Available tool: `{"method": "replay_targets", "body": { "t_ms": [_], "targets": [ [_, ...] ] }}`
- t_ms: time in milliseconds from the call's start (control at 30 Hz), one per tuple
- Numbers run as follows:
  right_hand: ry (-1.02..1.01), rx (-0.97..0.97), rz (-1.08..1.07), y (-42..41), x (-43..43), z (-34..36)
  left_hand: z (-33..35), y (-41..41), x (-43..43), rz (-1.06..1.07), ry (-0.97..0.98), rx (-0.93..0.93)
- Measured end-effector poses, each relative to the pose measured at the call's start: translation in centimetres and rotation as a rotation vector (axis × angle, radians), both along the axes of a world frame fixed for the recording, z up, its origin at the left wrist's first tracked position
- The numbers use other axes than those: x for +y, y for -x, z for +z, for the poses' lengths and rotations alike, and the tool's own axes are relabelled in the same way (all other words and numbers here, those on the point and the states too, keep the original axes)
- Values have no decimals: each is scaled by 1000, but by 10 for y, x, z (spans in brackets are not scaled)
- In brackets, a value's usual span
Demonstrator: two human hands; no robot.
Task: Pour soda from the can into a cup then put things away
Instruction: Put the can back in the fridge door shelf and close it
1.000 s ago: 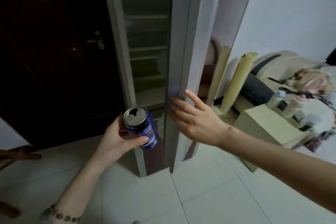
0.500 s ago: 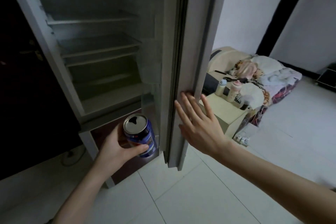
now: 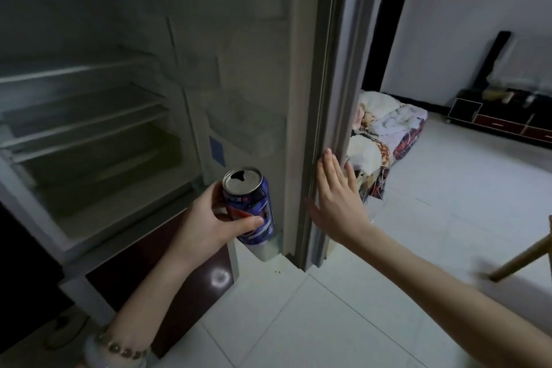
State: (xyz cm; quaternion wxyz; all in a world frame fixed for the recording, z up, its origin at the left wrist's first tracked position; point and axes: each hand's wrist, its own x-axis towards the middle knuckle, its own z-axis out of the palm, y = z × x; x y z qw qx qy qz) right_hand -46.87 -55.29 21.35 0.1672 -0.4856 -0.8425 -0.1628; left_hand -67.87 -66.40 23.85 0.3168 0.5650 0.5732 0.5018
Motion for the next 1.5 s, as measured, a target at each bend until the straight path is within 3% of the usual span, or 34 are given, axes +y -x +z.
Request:
{"method": "replay_targets", "body": {
  "t_ms": [167,633,1000,1500],
  "targets": [
    [137,167,63,-24,41,10,19,-8,59,-90,-47,32],
    [383,495,-65,-52,163,7,126,-7,231,-271,-187,64],
    [435,629,-64,-61,228,9,119,-5,336,-237,-97,127],
    [459,684,-5,-71,274,0,97,-16,382,-146,-27,211]
  ]
}}
